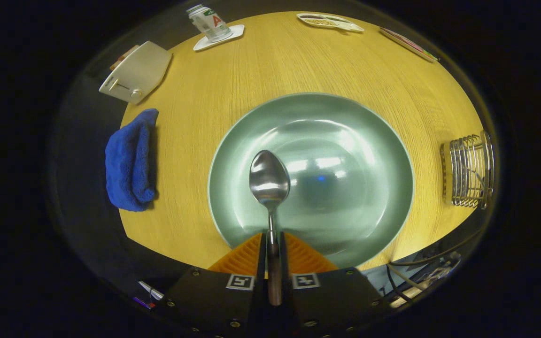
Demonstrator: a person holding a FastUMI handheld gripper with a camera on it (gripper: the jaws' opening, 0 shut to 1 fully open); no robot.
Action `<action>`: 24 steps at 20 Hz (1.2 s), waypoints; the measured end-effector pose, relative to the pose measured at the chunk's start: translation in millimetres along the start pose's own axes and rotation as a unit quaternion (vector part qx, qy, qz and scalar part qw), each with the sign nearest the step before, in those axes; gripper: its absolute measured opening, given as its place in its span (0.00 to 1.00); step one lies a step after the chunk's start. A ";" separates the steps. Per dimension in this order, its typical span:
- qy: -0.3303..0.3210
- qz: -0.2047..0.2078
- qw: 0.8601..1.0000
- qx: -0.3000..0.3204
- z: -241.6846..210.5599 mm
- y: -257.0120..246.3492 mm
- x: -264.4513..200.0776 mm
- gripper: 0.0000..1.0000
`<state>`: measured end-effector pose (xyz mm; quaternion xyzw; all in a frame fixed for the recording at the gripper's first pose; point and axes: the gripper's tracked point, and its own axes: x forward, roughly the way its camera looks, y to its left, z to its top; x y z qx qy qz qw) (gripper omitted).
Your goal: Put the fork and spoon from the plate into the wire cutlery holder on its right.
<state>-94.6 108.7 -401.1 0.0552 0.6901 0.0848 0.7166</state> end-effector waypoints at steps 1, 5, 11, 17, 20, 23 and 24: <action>0.003 0.003 1.000 -0.002 -1.1 1.2 2.2 0.17; -0.002 0.006 1.000 -0.007 -4.0 -0.4 7.1 0.06; -0.027 0.011 1.000 -0.003 5.6 -2.9 -7.8 0.05; -0.041 0.051 0.997 0.043 14.1 -2.6 -36.2 0.06; -0.059 0.067 0.994 0.064 28.5 -9.5 -59.3 0.05; -0.085 0.067 0.991 0.085 50.0 -27.7 -82.2 0.05; -0.094 0.064 0.989 0.092 56.6 -35.1 -89.0 0.05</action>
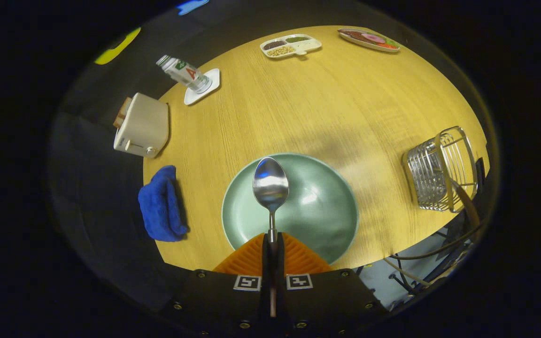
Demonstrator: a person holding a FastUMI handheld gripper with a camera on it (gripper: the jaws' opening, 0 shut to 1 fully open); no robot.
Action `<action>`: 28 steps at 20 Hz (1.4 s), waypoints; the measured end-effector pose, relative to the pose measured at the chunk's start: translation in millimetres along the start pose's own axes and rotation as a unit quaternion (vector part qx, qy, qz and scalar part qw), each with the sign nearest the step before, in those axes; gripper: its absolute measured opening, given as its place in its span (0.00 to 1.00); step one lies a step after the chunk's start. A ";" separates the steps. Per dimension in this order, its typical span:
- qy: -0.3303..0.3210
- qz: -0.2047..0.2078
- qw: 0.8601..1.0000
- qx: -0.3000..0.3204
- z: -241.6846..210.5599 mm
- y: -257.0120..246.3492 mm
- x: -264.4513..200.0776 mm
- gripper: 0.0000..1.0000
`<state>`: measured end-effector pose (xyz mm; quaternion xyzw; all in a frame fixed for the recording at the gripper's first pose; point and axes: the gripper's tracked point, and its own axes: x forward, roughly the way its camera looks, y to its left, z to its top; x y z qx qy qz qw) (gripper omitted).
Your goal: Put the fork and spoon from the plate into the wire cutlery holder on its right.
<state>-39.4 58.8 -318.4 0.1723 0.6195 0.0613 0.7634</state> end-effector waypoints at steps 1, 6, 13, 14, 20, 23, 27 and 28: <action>-0.010 -0.002 1.000 0.006 9.1 -7.0 -8.1 0.05; -0.053 -0.020 0.998 0.032 40.9 -47.7 -47.6 0.05; -0.080 -0.043 0.993 0.072 53.1 -109.5 -96.8 0.05; -0.082 -0.046 0.993 0.078 52.6 -118.8 -101.5 0.05; -0.067 -0.059 0.991 0.095 35.5 -154.9 -114.9 0.05; -0.044 -0.064 0.992 0.095 21.5 -163.4 -113.4 0.05; -0.014 -0.062 0.993 0.098 10.4 -169.0 -107.9 0.06; -0.006 -0.062 0.994 0.095 7.9 -168.3 -107.4 0.05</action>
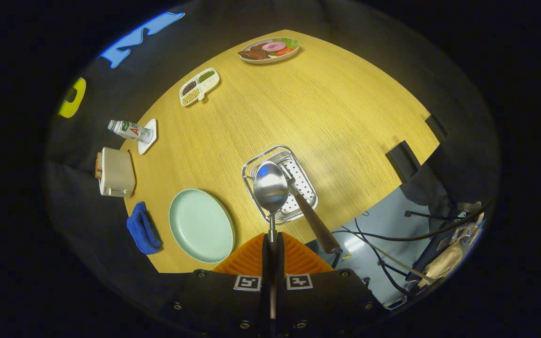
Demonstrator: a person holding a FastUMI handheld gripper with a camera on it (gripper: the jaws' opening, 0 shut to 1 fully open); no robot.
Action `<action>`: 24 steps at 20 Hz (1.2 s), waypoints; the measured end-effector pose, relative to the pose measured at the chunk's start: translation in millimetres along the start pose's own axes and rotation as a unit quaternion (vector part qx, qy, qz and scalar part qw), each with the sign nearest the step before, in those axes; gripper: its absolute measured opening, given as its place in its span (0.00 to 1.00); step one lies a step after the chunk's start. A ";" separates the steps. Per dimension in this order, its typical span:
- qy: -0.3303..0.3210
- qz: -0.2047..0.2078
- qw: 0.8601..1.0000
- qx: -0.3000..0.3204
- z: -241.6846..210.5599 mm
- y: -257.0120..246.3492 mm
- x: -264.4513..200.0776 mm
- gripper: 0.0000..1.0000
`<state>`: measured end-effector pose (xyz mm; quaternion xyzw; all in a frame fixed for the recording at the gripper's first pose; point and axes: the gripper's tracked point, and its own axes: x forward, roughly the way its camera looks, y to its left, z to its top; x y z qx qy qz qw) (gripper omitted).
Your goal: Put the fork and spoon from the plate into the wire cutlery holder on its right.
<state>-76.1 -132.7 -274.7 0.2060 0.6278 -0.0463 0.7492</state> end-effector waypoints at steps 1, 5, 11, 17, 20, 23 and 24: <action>0.006 -0.002 1.000 -0.003 -1.0 -0.7 0.5 0.05; 0.026 -0.007 1.000 -0.014 -5.7 -1.5 5.6 0.05; 0.048 -0.012 0.999 -0.001 -1.3 -2.1 11.8 0.05; 0.050 -0.021 0.999 -0.001 6.4 -7.5 15.5 0.05; 0.051 -0.022 0.998 -0.001 8.7 -7.5 17.5 0.07; 0.050 -0.025 0.998 -0.001 11.9 -8.5 19.2 0.07; 0.050 -0.025 0.998 0.000 11.7 -8.5 19.4 0.07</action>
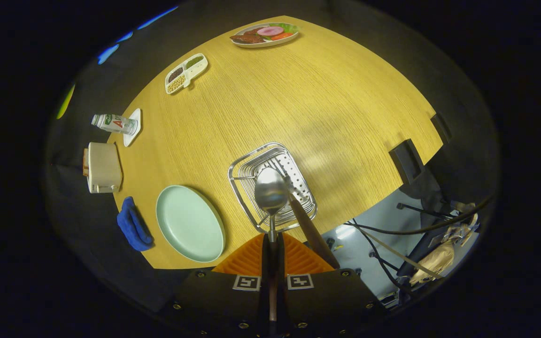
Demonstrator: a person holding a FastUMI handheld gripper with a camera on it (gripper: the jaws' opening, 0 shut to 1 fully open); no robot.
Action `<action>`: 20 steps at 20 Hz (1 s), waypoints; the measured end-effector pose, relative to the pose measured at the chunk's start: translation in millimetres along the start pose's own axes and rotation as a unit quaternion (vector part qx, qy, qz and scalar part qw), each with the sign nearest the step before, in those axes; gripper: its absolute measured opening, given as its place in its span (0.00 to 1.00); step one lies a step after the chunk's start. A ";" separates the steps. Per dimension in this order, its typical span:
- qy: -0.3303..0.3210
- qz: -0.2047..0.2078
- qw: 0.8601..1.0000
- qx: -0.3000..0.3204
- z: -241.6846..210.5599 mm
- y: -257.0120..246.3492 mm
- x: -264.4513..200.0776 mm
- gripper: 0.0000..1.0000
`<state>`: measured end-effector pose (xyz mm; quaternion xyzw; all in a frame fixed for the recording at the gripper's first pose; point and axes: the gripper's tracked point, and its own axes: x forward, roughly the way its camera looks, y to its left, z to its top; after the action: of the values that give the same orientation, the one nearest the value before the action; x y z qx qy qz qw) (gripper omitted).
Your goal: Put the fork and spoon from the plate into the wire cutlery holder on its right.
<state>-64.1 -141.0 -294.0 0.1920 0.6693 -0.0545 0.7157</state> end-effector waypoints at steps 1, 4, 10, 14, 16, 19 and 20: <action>0.000 0.000 1.000 0.000 0.6 0.2 0.7 0.07; 0.001 -0.002 1.000 0.000 1.9 0.6 1.9 0.07; -0.009 -0.014 1.000 -0.003 6.9 -3.3 -1.4 0.09; -0.012 -0.009 1.000 -0.001 6.4 -1.5 -4.2 0.09; -0.020 0.000 1.000 -0.002 8.9 2.9 -7.6 0.19; -0.044 -0.011 0.999 -0.016 17.9 0.0 -17.8 0.37; -0.056 -0.015 0.998 -0.021 22.1 -0.2 -20.6 0.41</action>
<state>-45.5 -152.6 -273.3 0.1636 0.6319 -0.0618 0.7550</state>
